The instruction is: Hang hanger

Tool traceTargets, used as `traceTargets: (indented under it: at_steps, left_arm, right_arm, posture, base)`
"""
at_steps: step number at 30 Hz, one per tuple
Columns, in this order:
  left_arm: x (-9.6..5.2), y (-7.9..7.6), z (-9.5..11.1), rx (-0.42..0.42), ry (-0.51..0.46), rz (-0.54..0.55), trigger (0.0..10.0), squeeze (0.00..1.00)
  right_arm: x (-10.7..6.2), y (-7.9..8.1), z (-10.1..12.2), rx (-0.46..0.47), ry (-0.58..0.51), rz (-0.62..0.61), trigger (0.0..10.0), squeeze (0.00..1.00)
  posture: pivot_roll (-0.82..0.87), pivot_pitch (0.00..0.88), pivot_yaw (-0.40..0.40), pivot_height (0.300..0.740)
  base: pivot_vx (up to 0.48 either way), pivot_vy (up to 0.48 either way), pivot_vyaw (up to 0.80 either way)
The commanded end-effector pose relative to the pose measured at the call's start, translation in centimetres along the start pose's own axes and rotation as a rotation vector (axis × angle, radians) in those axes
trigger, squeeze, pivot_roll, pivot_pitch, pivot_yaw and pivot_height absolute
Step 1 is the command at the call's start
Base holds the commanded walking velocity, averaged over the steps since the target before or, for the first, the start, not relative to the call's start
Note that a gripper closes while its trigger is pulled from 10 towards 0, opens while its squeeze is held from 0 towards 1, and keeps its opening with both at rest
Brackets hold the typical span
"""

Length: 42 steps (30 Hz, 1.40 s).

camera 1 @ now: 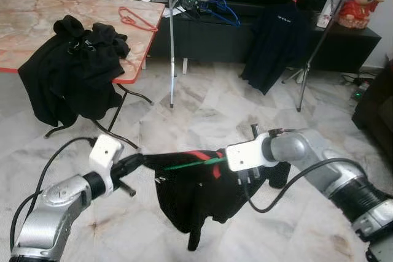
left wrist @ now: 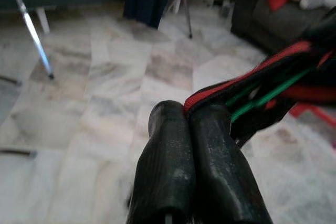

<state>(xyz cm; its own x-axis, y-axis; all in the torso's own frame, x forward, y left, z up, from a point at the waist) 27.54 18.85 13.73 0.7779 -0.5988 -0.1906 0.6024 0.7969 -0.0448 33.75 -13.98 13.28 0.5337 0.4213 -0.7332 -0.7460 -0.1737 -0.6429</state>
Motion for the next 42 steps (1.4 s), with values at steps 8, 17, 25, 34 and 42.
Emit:
traceTargets:
  at_steps: [8,17,25,34,42]
  left_arm:
    - [-0.3,-2.5,1.6,0.019,-0.015,-0.183,0.0,0.00]
    - [0.4,-3.2,2.5,0.040,-0.042,-0.194,0.4,0.00]
    - [1.1,-5.6,1.4,0.047,0.015,-0.293,10.0,0.00]
    - [1.0,-7.3,0.3,0.086,0.104,-0.397,10.0,0.32]
    - [0.5,-7.5,-1.0,0.131,0.197,-0.428,10.0,1.00]
  right_arm:
    - [-0.7,-1.8,-2.1,0.151,0.188,-0.206,0.0,0.00]
    - [1.8,0.0,3.2,0.493,-0.089,-0.161,0.0,0.00]
    - [2.7,0.8,5.1,0.580,-0.161,-0.139,0.0,0.00]
    - [3.1,-0.3,5.8,0.686,-0.183,-0.231,0.0,0.00]
    - [3.1,-1.1,5.8,0.737,-0.203,-0.265,0.0,0.00]
  posture:
    - [0.01,0.014,-0.118,0.716]
    - [0.01,0.007,-0.119,0.716]
    - [0.02,0.000,-0.121,0.716]
    - [0.03,0.000,-0.114,0.716]
    - [0.04,0.000,-0.103,0.716]
  base:
    - [0.000,0.000,0.00]
    - [0.000,0.000,0.00]
    - [0.000,0.000,0.00]
    - [0.000,0.000,0.00]
    - [0.000,0.000,0.00]
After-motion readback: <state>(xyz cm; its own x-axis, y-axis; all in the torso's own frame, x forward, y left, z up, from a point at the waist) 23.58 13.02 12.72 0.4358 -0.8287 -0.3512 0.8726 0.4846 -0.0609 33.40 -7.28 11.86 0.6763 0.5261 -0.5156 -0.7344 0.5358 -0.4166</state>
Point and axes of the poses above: a point about 5 cm out from each wrist's last joint towards the gripper, its own x axis pointing out of the wrist towards the gripper, its own z axis along the axis of the wrist's last joint, y = z × x, the point moved 1 cm from there along x, pointing out of the wrist towards the gripper, and after that the axes turned 3 degrees about -x, right-handed, at the moved point
